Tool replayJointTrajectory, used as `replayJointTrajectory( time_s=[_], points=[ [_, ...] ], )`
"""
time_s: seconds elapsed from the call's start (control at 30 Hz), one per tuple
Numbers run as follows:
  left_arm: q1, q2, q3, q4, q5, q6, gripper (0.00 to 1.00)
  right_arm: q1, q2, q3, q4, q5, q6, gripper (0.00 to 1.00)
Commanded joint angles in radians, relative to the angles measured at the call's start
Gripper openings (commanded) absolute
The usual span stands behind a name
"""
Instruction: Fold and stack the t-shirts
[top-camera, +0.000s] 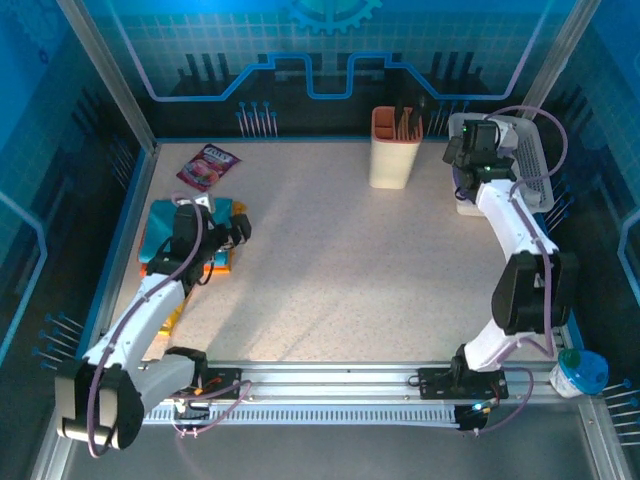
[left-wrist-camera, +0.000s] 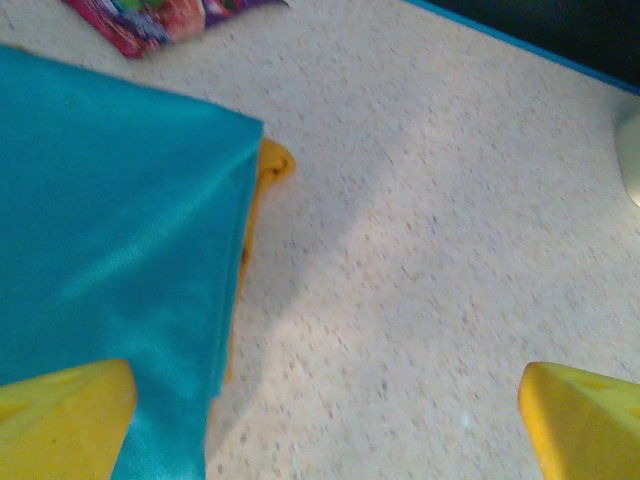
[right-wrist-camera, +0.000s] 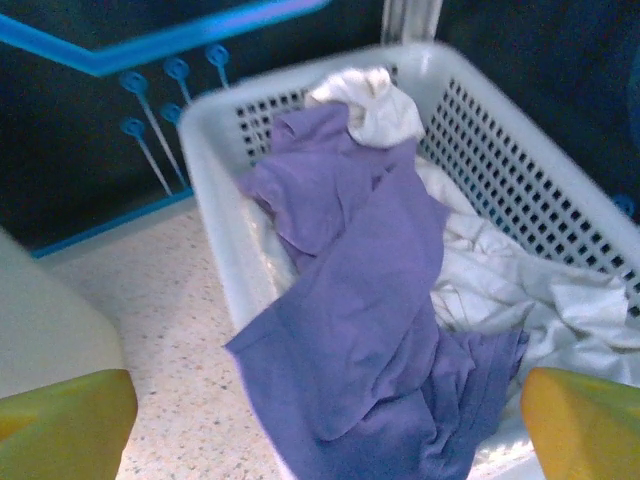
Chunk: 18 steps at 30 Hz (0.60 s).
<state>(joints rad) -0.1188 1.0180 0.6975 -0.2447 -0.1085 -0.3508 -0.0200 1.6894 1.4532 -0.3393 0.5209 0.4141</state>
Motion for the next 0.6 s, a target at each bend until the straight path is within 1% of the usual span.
replayJointTrajectory(
  time_s=[0.0, 0.07, 0.1, 0.17, 0.33, 0.37, 0.4, 0.43, 0.57],
  points=[
    [-0.012, -0.058, 0.029, -0.160, 0.100, -0.035, 0.99, -0.061, 0.101, 0.118, -0.144, -0.125, 0.106, 0.90],
    [-0.017, -0.085, 0.024, -0.191, 0.118, -0.038, 0.98, -0.082, 0.168, 0.187, -0.194, -0.178, 0.107, 0.87],
    [-0.022, -0.098, 0.019, -0.200, 0.119, -0.043, 0.99, -0.084, 0.192, 0.215, -0.202, -0.210, 0.084, 0.80],
    [-0.028, -0.118, 0.007, -0.204, 0.121, -0.050, 0.98, -0.080, 0.217, 0.234, -0.212, -0.237, 0.064, 0.78],
    [-0.036, -0.108, 0.005, -0.192, 0.125, -0.050, 0.98, -0.069, 0.235, 0.196, -0.158, -0.296, 0.049, 0.76],
    [-0.036, -0.099, 0.007, -0.189, 0.128, -0.048, 0.98, -0.067, 0.245, 0.200, -0.162, -0.295, 0.044, 0.74],
    [-0.036, -0.089, 0.008, -0.185, 0.131, -0.048, 0.98, -0.064, 0.256, 0.203, -0.161, -0.297, 0.034, 0.69],
    [-0.036, -0.081, 0.010, -0.185, 0.135, -0.048, 0.98, -0.061, 0.266, 0.205, -0.162, -0.298, 0.028, 0.66],
    [-0.038, -0.068, 0.003, -0.179, 0.141, -0.055, 0.98, -0.055, 0.285, 0.198, -0.160, -0.306, 0.019, 0.63]
  ],
)
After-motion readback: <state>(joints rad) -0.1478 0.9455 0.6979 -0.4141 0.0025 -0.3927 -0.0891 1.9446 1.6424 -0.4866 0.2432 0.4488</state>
